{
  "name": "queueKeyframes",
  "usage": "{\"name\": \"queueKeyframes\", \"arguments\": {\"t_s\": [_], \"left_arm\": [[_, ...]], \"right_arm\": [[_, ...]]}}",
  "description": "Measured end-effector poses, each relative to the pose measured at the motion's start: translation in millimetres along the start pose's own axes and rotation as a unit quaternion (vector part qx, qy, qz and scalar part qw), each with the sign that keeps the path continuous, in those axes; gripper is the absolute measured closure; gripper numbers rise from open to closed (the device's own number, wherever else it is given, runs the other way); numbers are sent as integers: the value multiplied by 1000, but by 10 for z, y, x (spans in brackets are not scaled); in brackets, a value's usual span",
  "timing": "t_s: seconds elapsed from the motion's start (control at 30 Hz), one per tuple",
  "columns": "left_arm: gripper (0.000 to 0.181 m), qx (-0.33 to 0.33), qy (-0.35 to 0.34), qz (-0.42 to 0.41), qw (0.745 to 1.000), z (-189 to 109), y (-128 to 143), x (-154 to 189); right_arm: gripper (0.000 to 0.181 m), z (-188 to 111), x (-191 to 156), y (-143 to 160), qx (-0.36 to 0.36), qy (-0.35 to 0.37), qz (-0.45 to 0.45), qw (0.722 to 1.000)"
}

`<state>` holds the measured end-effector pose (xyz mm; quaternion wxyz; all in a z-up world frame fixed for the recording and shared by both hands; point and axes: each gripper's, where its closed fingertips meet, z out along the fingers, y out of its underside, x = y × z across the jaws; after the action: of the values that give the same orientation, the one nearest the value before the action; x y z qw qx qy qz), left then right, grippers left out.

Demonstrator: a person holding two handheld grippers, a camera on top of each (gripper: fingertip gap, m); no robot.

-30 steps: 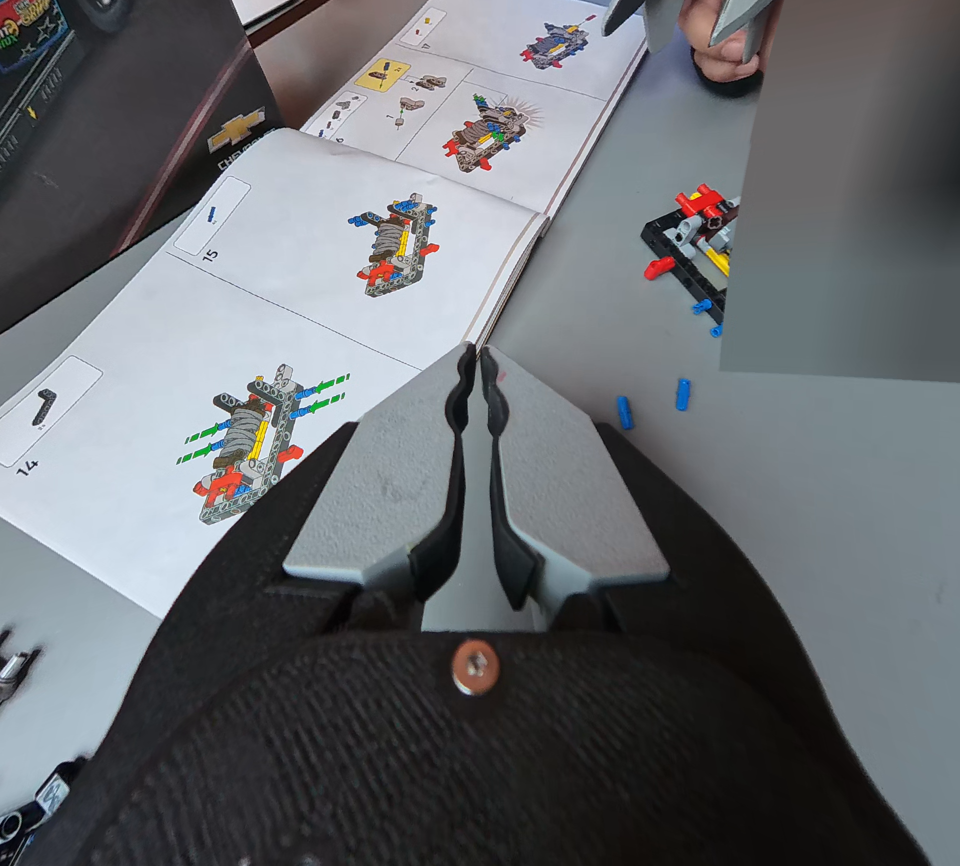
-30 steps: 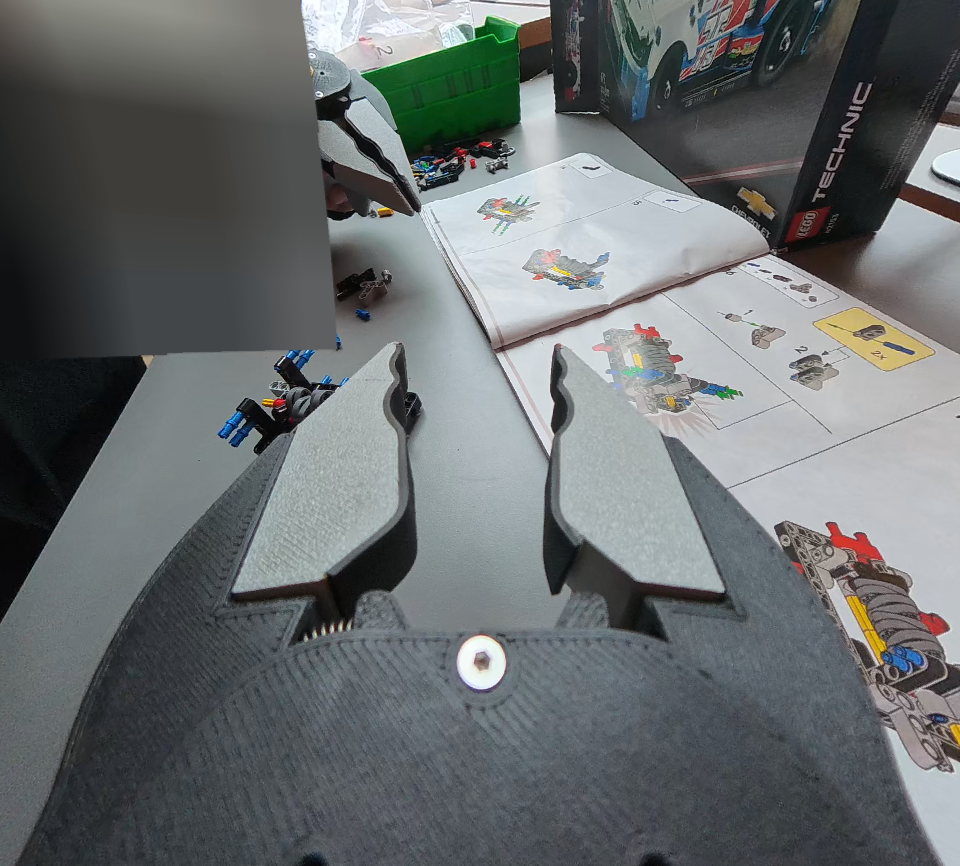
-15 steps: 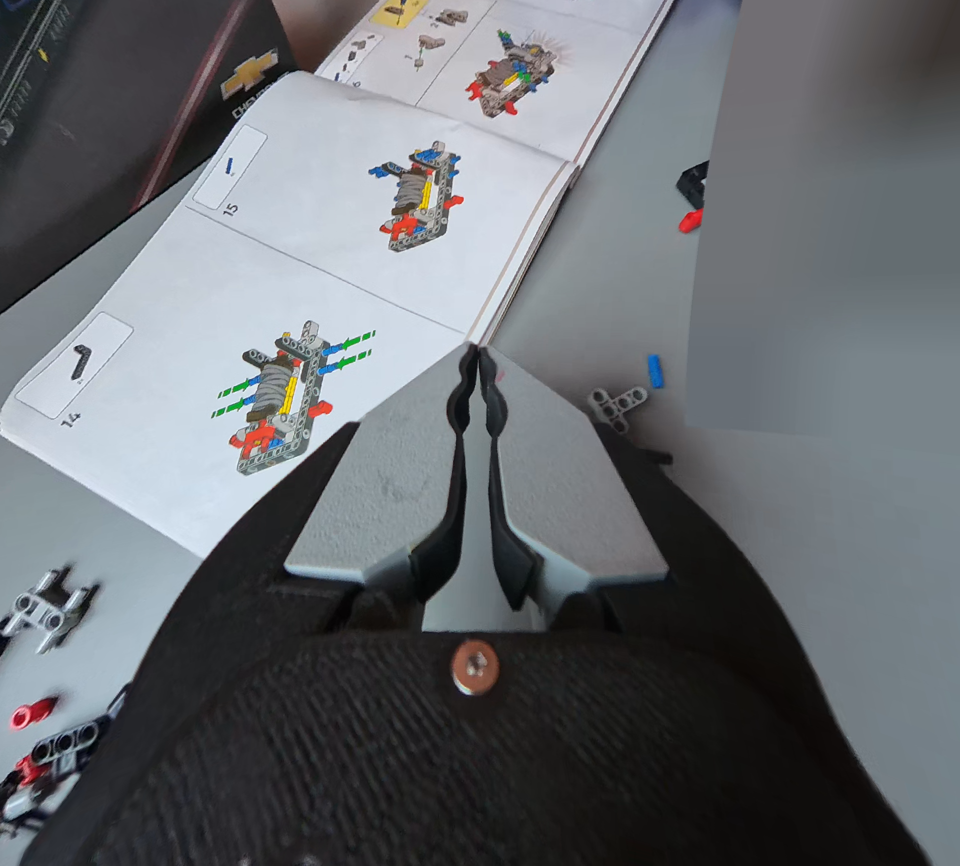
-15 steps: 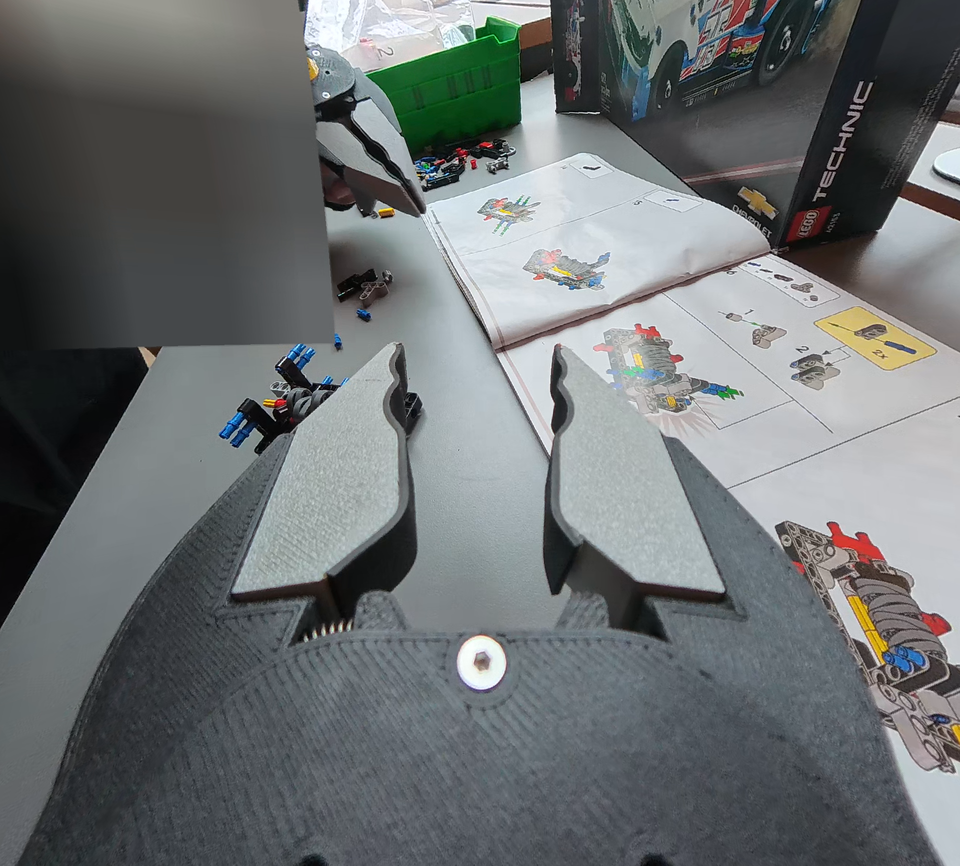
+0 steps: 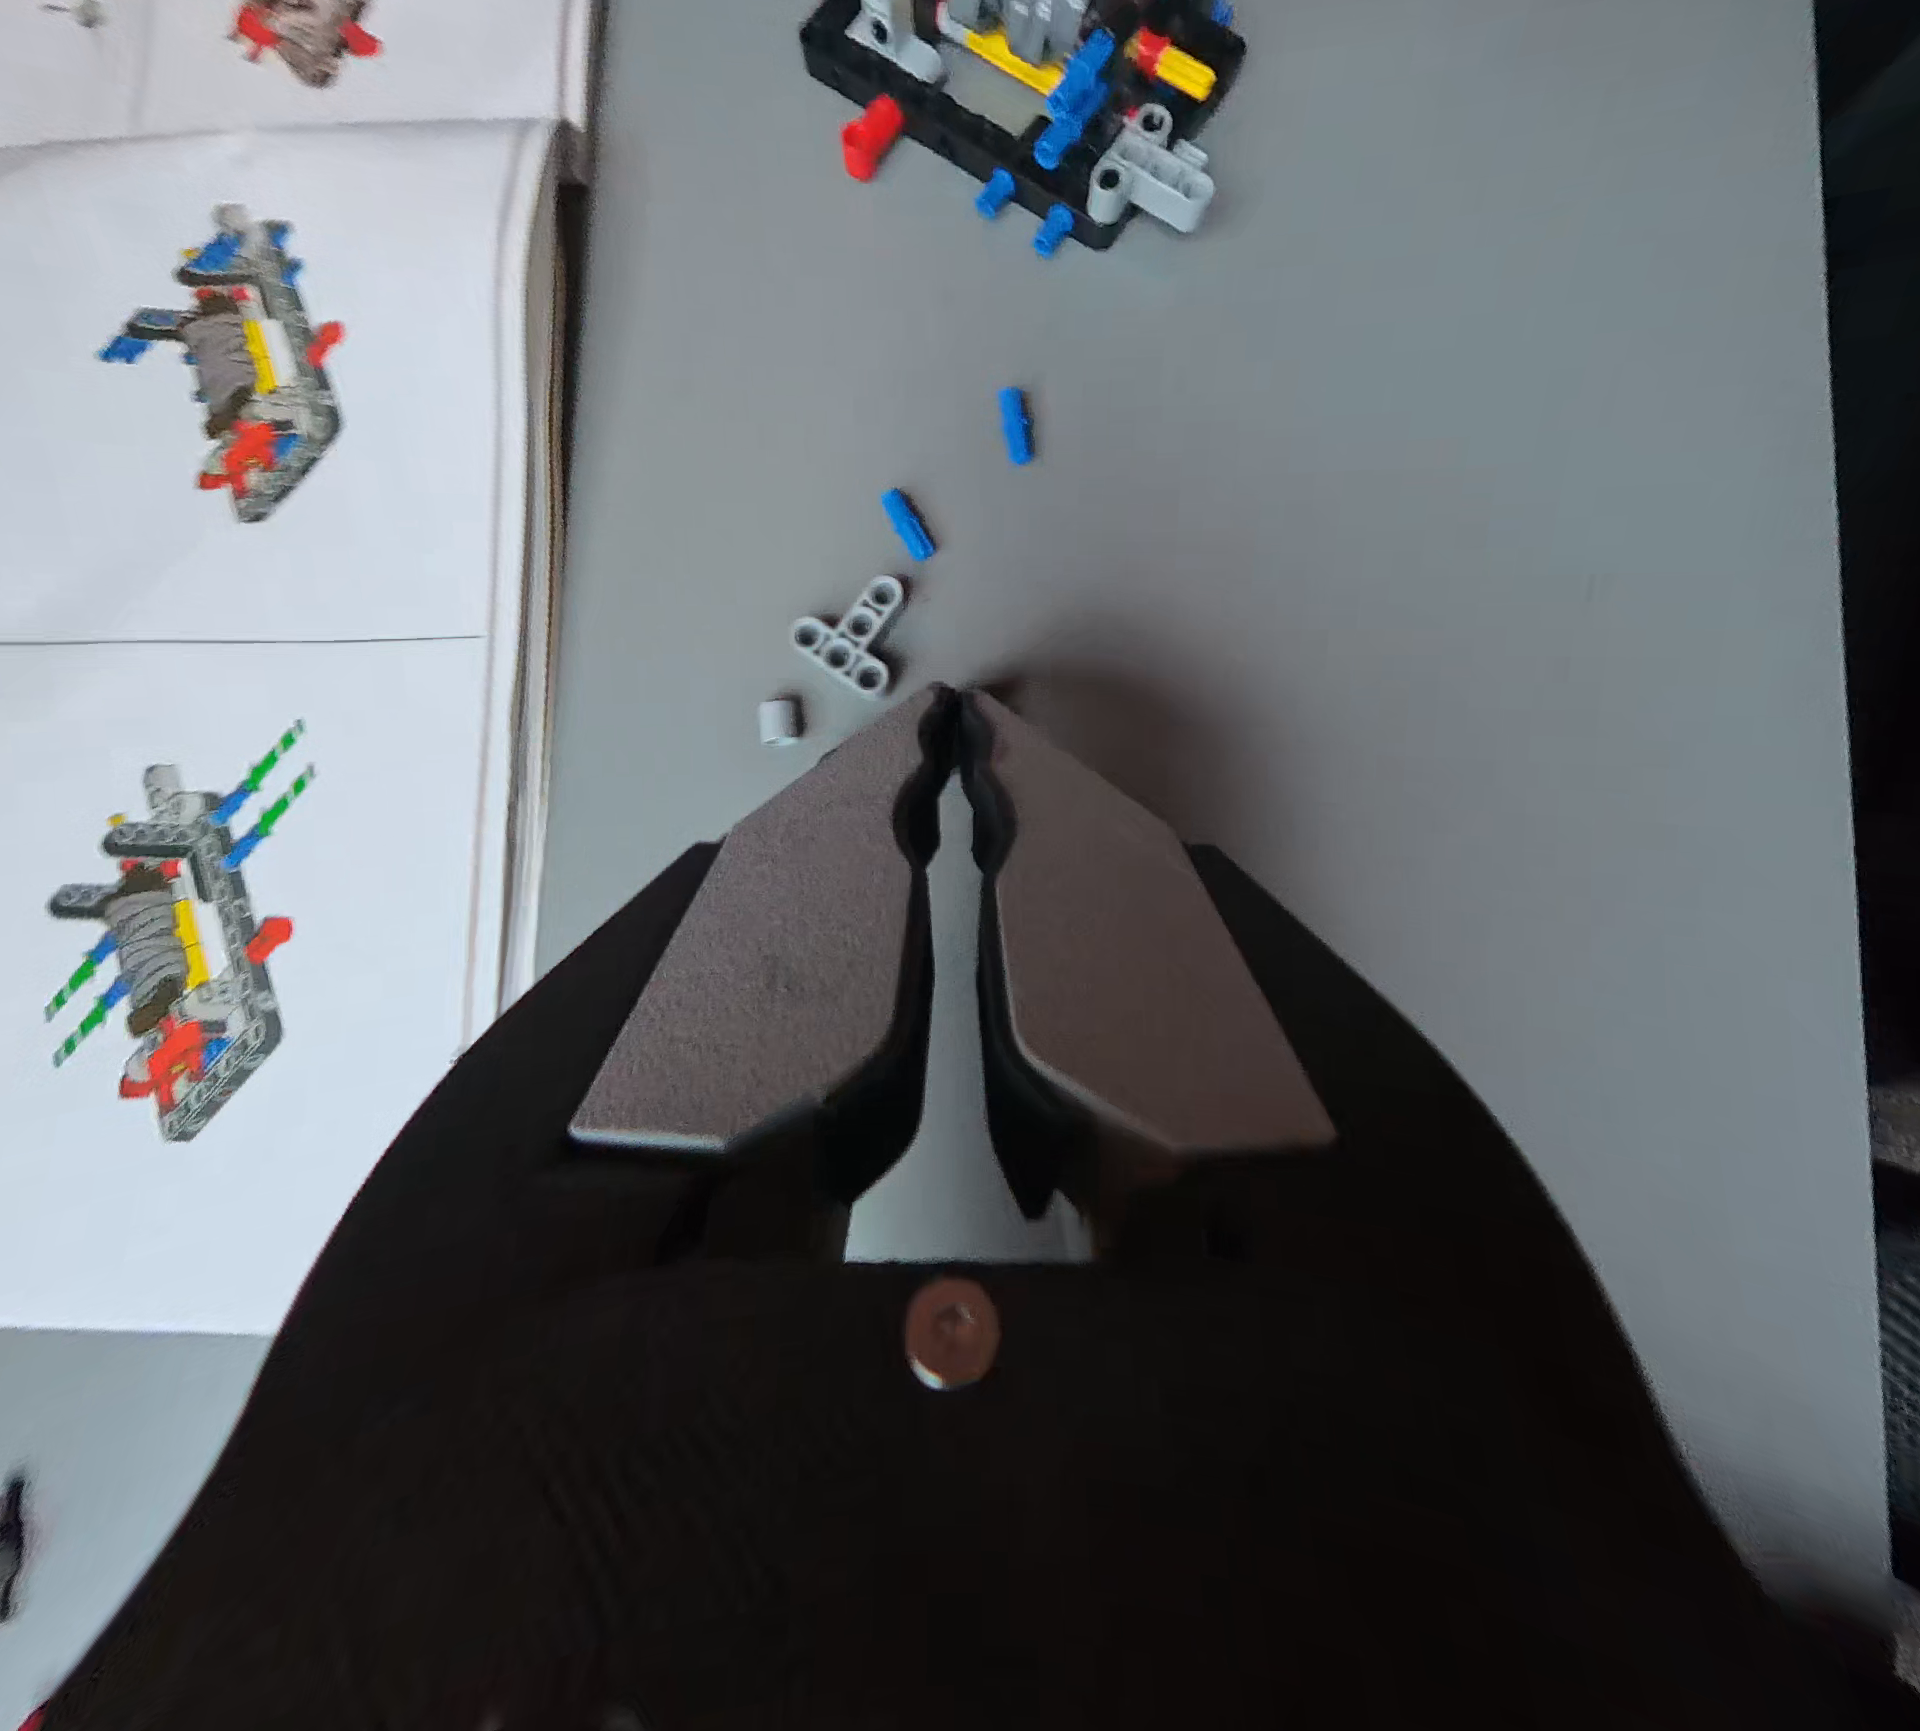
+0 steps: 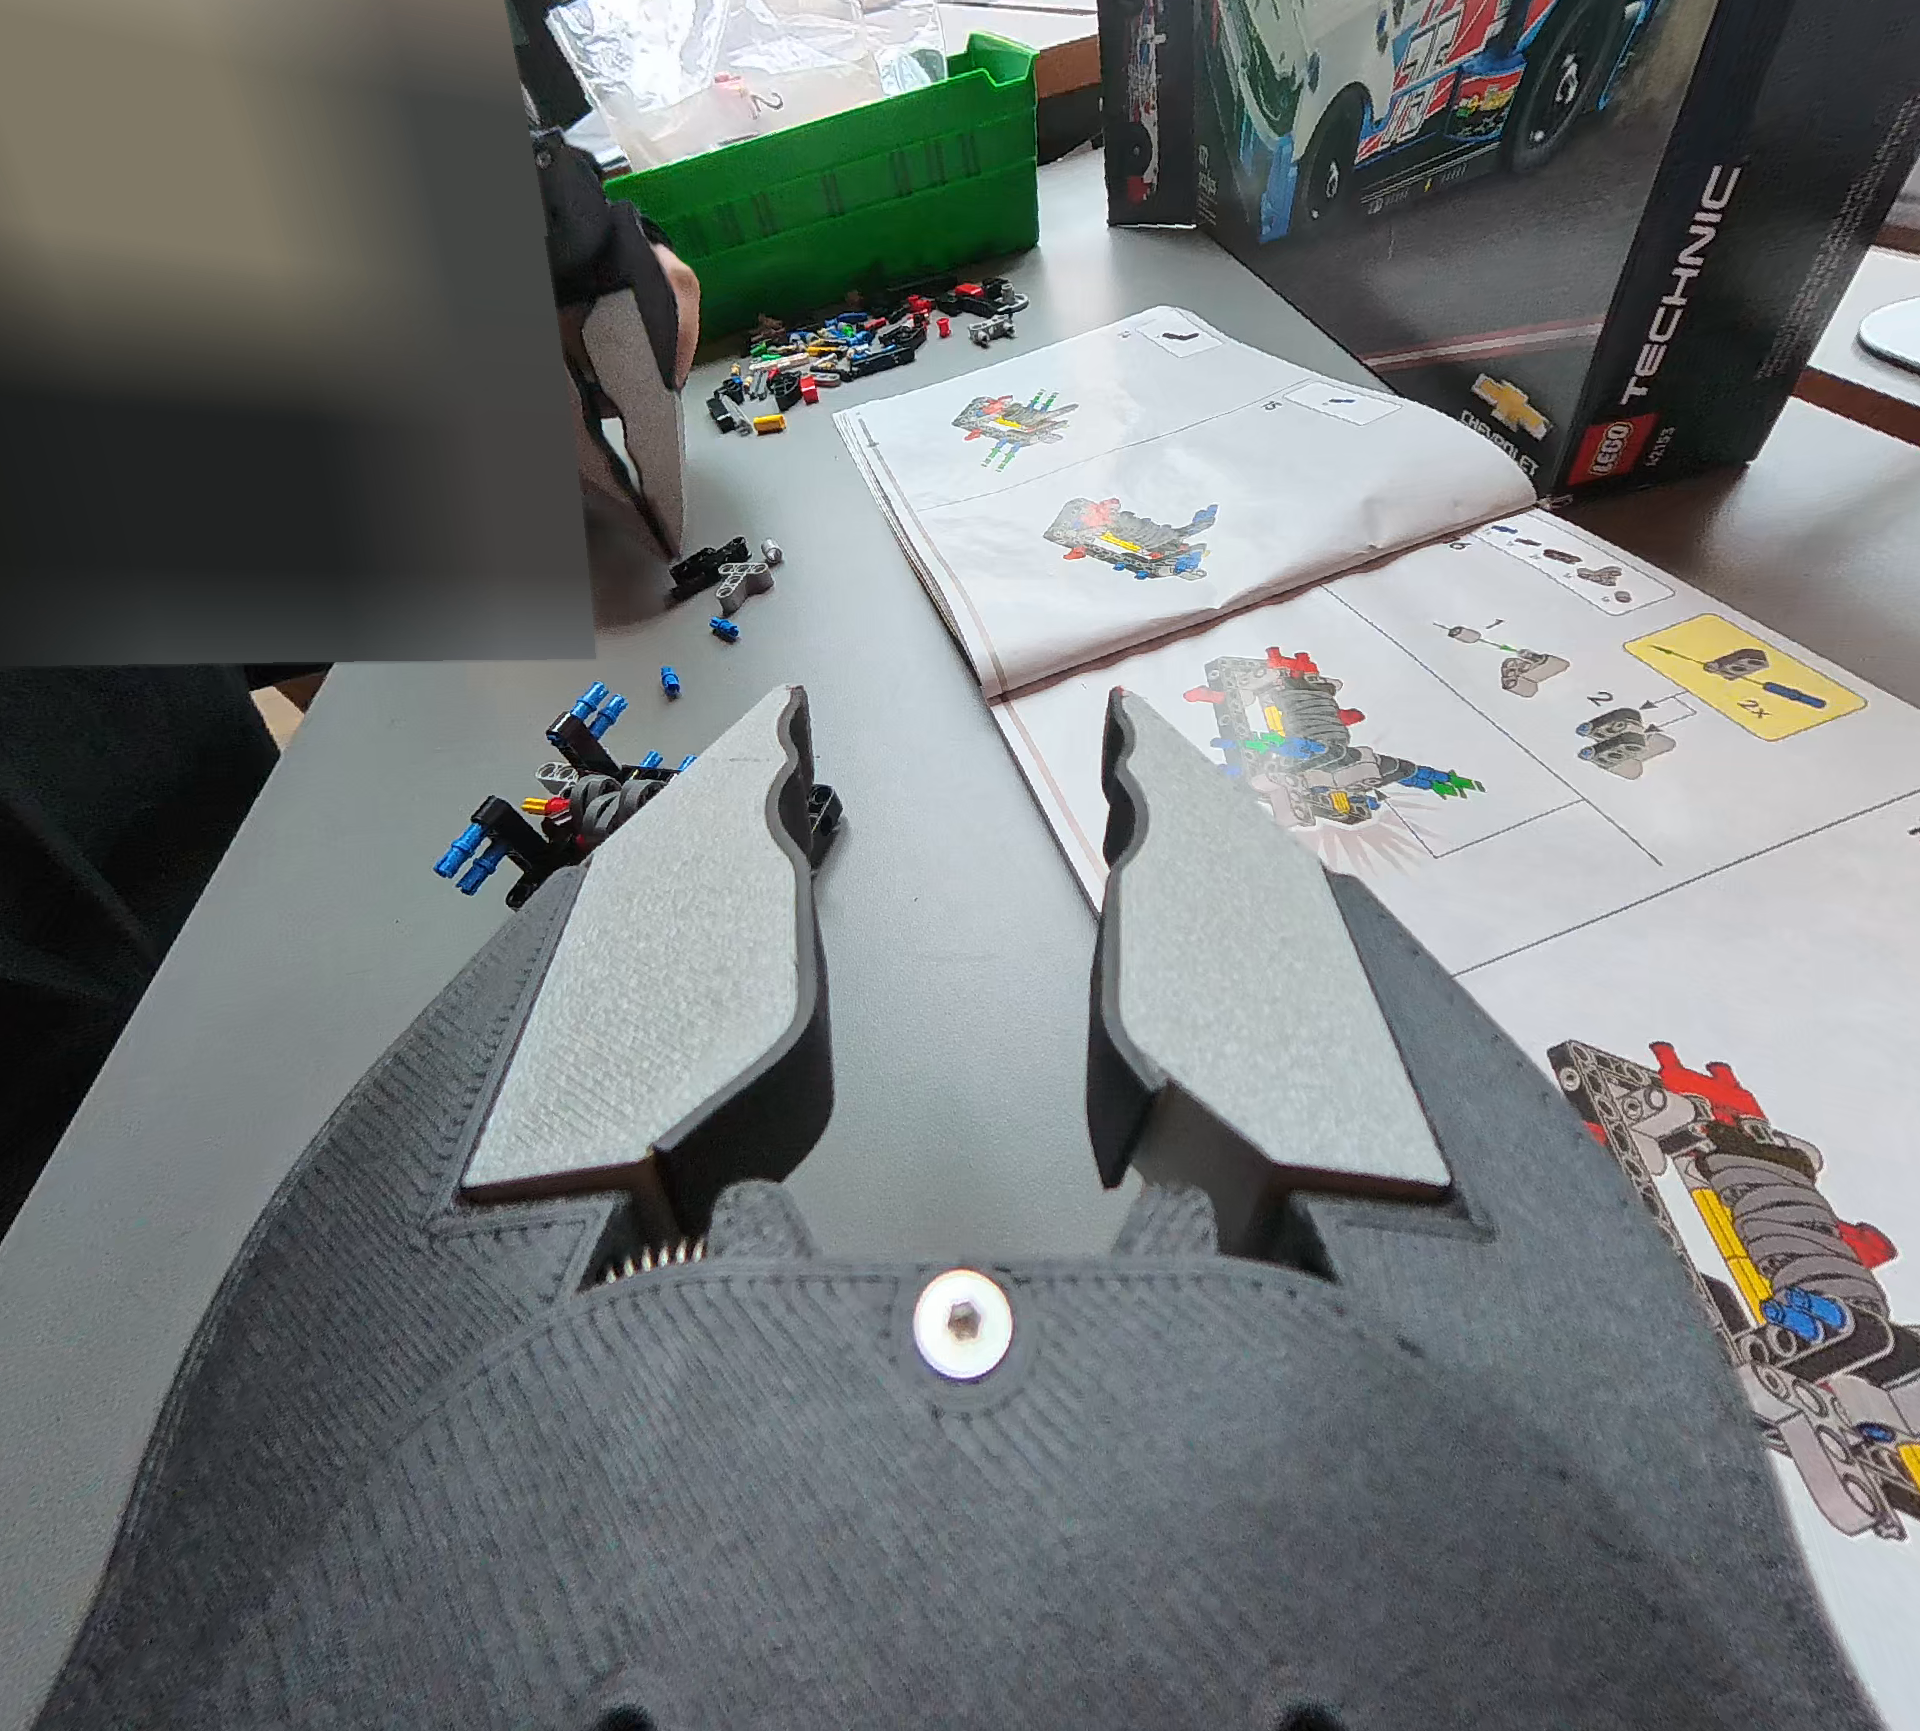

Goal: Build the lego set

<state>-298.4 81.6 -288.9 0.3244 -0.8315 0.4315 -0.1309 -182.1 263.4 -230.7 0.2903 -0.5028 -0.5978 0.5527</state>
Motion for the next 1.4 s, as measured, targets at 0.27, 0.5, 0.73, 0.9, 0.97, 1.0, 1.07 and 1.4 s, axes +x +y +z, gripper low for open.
{"name": "queueKeyframes", "arguments": {"t_s": [0.27, 0.5, 0.73, 0.9, 0.97, 1.0, 1.07, 1.4], "left_arm": [[181, -37, 3, 29, 999, 153, 49, 85], [181, -18, 13, 31, 999, 175, -24, 120], [181, 37, -5, 17, 999, 59, -185, 21], [181, 46, -34, -8, 998, 30, -207, -119], [181, 44, -44, -16, 998, 34, -197, -168], [181, 44, -46, -17, 998, 33, -196, -177], [181, 47, -51, -18, 997, 28, -207, -195], [181, 52, -65, -27, 996, 11, -224, -255]], "right_arm": [[128, -1, 4, -1, 0, -1, 3, 1000], [128, 0, 0, 1, -1, -1, 2, 1000], [128, 2, -1, 3, -2, 0, 0, 1000], [128, 0, 2, 1, -1, -1, 3, 1000], [128, 0, 3, 1, -1, -2, 4, 1000], [128, 1, 3, 1, -1, -2, 4, 1000], [128, 2, 3, 2, -1, -2, 4, 1000], [128, 3, 3, 3, -1, -2, 4, 1000]]}}
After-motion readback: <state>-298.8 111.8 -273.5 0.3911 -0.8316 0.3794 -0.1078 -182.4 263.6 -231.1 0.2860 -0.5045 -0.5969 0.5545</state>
